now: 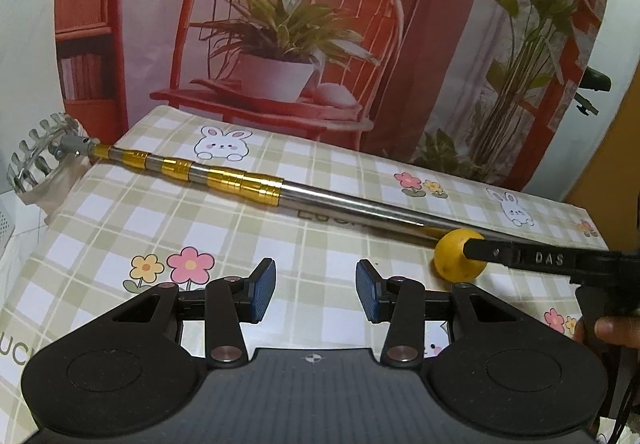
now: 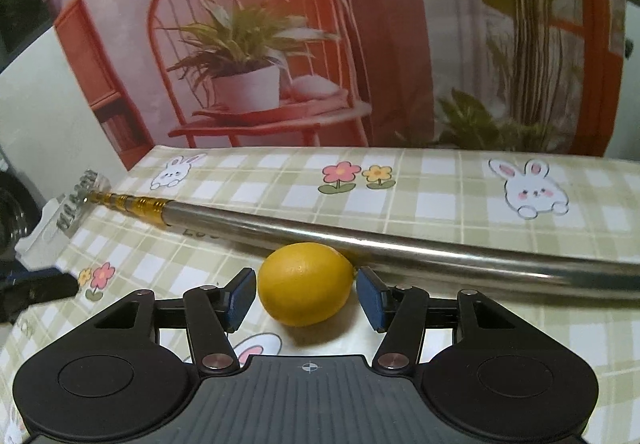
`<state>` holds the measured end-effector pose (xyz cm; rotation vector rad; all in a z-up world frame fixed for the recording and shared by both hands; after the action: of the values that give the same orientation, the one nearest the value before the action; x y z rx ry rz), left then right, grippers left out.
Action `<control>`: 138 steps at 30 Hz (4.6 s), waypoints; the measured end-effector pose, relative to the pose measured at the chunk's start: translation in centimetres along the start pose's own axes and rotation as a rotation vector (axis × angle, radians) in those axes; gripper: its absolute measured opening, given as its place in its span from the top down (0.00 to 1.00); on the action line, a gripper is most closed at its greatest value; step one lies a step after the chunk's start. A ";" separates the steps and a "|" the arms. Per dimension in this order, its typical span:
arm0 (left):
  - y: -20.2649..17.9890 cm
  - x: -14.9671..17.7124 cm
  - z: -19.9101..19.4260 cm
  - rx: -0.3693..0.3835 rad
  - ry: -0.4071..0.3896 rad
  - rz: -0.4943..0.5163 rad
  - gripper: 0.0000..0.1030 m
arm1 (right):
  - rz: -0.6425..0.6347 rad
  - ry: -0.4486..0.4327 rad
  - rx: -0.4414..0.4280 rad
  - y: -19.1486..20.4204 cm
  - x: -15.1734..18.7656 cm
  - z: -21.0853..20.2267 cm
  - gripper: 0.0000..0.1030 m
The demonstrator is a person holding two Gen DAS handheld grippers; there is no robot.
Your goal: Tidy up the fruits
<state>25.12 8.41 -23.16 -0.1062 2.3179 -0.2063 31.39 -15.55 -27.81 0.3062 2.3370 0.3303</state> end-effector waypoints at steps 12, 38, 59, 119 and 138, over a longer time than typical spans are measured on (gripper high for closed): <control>0.7 0.6 0.6 -0.002 0.023 -0.021 0.55 | 0.143 0.062 0.010 -0.6 0.4 2.8 0.42; -1.9 2.2 -0.8 0.066 0.059 0.034 0.55 | 0.189 0.085 -0.051 0.1 1.1 -0.8 0.46; -6.4 4.4 -3.4 0.137 0.074 0.153 0.52 | -0.133 -0.006 -0.123 3.3 6.2 -13.5 0.46; -8.2 5.0 -10.9 0.166 -0.012 0.211 0.08 | -0.091 -0.016 -0.035 2.9 9.2 -19.7 0.00; -10.2 -0.5 -19.2 0.148 -0.265 0.213 0.00 | -0.083 -0.272 0.056 3.7 3.7 -29.0 0.00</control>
<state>11.59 0.73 -7.97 0.1775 2.0252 -0.2393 8.74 -15.13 -8.97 0.2624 2.0864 0.1712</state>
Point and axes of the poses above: each gripper's, at about its wrist camera, not at the fingertips, and z roughly the way its jaws point, y to its left, x to its underside, the point moved 8 cm from there along z, roughly the way its jaws point, and after that the axes turned 1 degree about -z, right-handed, at the moved point
